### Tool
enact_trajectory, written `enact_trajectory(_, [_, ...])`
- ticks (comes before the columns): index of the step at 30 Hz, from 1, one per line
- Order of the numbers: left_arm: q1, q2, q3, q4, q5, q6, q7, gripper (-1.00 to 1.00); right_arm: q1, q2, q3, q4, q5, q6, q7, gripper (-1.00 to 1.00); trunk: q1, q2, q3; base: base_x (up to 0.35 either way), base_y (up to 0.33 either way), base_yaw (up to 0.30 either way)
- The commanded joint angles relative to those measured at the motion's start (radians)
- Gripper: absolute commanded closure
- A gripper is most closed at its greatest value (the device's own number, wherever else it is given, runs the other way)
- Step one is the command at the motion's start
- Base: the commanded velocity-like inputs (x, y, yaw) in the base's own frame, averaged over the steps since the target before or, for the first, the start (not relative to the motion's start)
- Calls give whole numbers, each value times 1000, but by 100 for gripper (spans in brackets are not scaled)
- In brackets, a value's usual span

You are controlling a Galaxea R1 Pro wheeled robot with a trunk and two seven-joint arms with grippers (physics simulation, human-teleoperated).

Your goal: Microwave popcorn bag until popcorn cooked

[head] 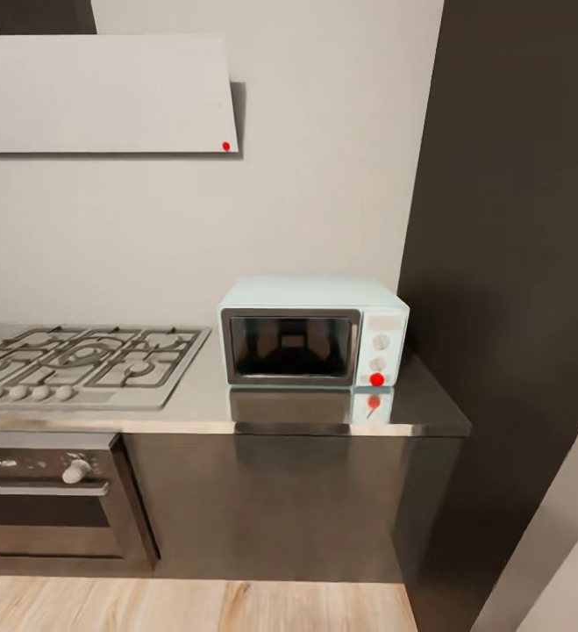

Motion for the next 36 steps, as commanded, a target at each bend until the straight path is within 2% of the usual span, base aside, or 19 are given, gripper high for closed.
enact_trajectory(1, [0,0,1,0,5,-1,1,-100,0,0,-1,0,8,-3,-3,-100,1,0,-1,322,0,51])
enact_trajectory(9, [0,-3,1,0,4,-1,1,-100,0,0,-1,0,8,-3,-2,-100,1,0,-1,278,0,7])
enact_trajectory(28, [0,-2,1,0,4,-1,1,-100,0,3,-2,-1,3,-37,-1,-100,1,0,-1,6,0,0])
enact_trajectory(30, [0,-3,1,0,4,-1,1,-100,0,15,-3,-46,7,-53,3,-100,1,0,-1,0,0,0])
enact_trajectory(31, [0,-3,1,0,4,-2,1,-100,0,28,5,-157,14,-70,26,-100,1,0,-1,0,0,0])
enact_trajectory(33, [0,-4,1,0,3,-2,1,-100,0,33,6,-259,16,-69,48,-100,1,0,-1,0,0,0])
enact_trajectory(35, [0,-4,1,0,3,-3,1,-100,0,37,5,-396,16,-40,58,-100,1,0,-1,0,0,0])
enact_trajectory(36, [0,-4,1,0,3,-3,1,-100,0,42,4,-503,15,19,60,-100,1,0,-1,0,0,0])
